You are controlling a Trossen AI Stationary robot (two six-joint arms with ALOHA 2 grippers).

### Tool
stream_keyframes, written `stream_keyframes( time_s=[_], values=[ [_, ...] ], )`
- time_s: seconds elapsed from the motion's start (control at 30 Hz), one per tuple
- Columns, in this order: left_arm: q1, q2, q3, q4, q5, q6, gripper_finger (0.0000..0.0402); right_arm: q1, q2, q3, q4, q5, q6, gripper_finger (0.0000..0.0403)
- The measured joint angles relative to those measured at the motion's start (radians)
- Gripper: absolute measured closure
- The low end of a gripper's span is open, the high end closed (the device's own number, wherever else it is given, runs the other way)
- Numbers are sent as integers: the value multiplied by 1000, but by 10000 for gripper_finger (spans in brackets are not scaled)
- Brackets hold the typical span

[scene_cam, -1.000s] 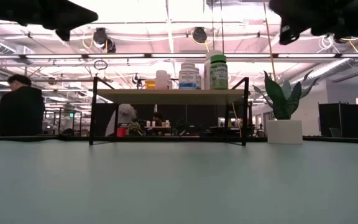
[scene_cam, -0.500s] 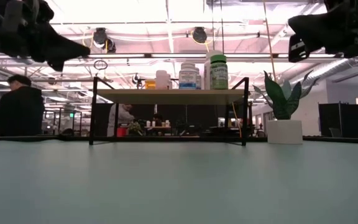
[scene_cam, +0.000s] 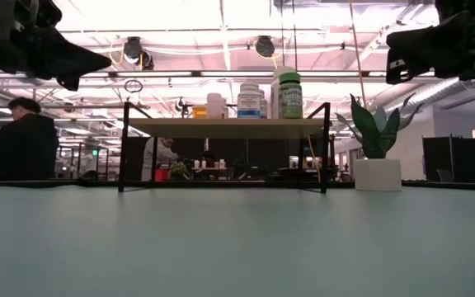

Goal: Pick and place medicine bottles onto shelf by color
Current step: Return to Home Position

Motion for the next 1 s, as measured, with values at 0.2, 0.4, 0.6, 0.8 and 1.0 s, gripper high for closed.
stream_keyframes(
  time_s=[0.2,0.4,0.6,0.8,1.0],
  values=[
    [0,-50,0,-12,7,15,394,-2,-85,-1,-79,1,-36,403],
    [0,-72,0,-12,42,20,398,-42,-217,-1,-252,-5,-36,403],
    [0,-71,0,-6,52,36,392,-74,-336,-2,-419,-8,-26,403],
    [0,-72,0,54,53,74,395,-95,-437,-2,-510,-10,-30,403],
    [0,-72,0,9,51,82,397,-105,-525,-3,-622,-11,-25,403]
  ],
)
